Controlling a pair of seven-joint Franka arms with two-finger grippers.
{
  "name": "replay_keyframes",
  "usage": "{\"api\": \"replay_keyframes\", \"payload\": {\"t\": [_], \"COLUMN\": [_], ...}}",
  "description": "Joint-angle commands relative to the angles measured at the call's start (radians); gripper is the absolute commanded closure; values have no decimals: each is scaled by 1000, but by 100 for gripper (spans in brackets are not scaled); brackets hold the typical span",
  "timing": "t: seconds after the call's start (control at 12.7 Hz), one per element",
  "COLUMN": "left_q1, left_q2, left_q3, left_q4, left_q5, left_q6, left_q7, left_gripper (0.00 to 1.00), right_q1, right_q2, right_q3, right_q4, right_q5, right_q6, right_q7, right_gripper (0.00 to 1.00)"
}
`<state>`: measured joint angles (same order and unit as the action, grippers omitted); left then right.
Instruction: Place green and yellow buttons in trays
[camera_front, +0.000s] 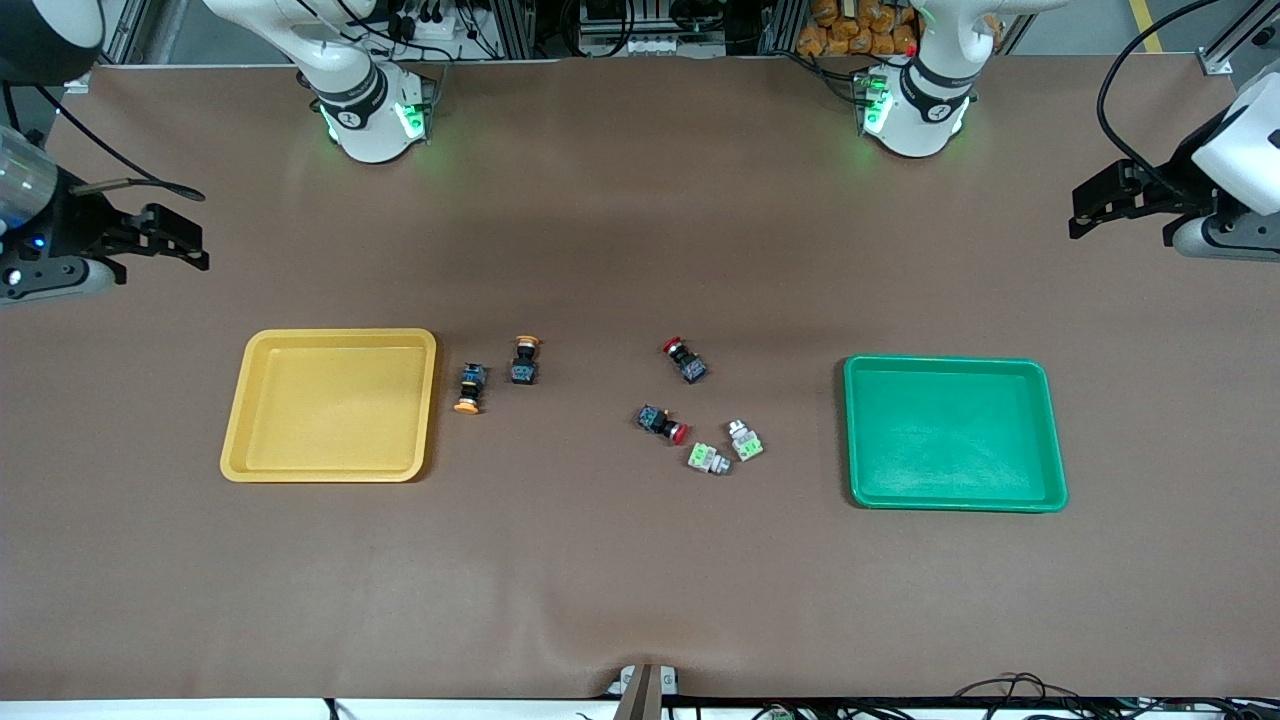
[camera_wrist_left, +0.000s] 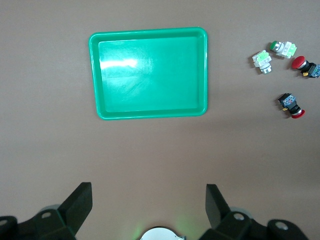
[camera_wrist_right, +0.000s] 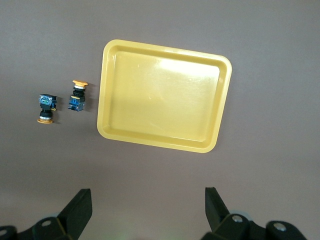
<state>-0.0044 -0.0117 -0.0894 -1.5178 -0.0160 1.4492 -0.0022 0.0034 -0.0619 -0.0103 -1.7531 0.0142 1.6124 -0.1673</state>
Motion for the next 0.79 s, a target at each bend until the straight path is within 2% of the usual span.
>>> {"api": "replay_keyframes", "payload": {"t": [0.0, 0.55, 0.63, 0.71], "left_q1": [6, 4, -5, -5], "left_q2": [-2, 7, 28, 47], "left_q3": [-6, -10, -12, -12], "left_q4": [16, 16, 19, 19], "left_q5": [8, -7, -22, -91], "left_q6": [-9, -6, -6, -7], "left_q7": [-7, -13, -31, -73], "left_gripper": [0, 0, 0, 0], "right_q1": [6, 18, 18, 21], "right_q2": [-47, -39, -39, -38], "right_q3": [1, 0, 0, 1], "right_q4": [-45, -32, -32, -32], "right_q5": [0, 0, 0, 0], "right_q6": [21, 18, 20, 21], "right_q7": [17, 17, 15, 15], "right_gripper": [0, 0, 0, 0]}}
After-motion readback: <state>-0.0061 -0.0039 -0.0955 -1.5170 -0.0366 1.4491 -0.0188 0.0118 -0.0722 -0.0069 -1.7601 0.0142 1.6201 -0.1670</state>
